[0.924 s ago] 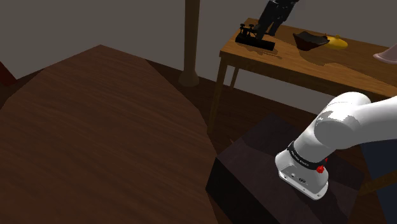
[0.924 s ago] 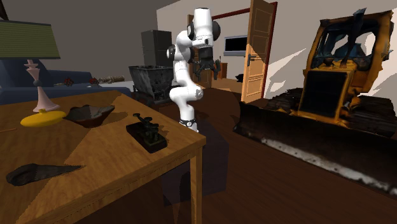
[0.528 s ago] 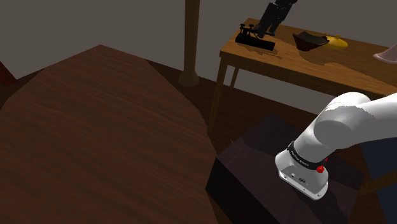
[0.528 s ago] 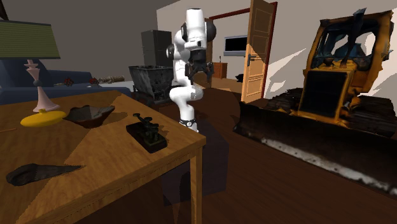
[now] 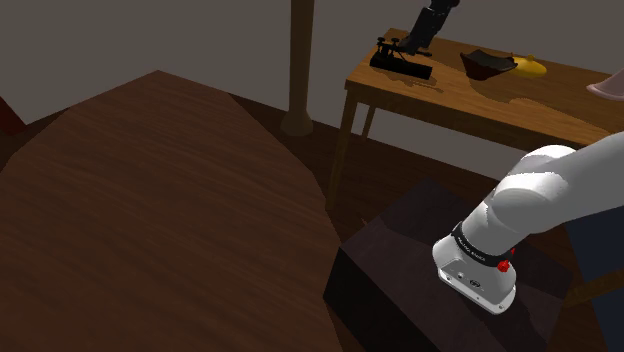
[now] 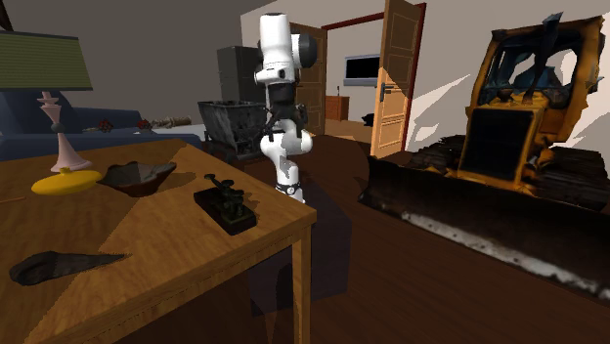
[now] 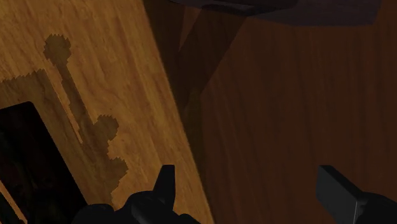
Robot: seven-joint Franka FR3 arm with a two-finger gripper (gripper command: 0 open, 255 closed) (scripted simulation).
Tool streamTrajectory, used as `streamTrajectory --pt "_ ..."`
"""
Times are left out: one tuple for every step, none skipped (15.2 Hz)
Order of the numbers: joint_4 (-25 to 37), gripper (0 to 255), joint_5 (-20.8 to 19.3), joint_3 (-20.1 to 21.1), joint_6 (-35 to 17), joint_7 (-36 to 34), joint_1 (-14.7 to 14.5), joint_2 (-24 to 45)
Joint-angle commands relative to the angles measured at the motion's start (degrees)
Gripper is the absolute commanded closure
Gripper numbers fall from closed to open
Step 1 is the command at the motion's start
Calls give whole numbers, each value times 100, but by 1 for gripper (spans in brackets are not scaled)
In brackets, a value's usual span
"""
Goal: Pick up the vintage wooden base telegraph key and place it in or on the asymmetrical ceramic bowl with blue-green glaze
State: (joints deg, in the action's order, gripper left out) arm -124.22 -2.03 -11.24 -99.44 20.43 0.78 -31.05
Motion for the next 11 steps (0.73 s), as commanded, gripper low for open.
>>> streamTrajectory --pt "238 0 -44 -231 -75 350 15 341" --pt "357 0 -51 -339 -115 513 17 513" --pt "484 0 -51 -444 -151 677 20 690" --pt "619 0 -43 -550 -184 842 20 874" --pt "763 0 -25 -652 -213 1009 24 1062" --pt "914 0 1 -752 -238 1178 28 1257" --pt "1074 0 35 -852 -258 1348 32 1457" --pt "1242 0 78 -949 -274 1520 39 1662" --pt "1419 0 131 -1042 -284 1693 48 1874" --pt "1606 0 194 -1132 -288 1868 64 2092" --pt "1802 0 266 -1217 -286 2044 84 2316"
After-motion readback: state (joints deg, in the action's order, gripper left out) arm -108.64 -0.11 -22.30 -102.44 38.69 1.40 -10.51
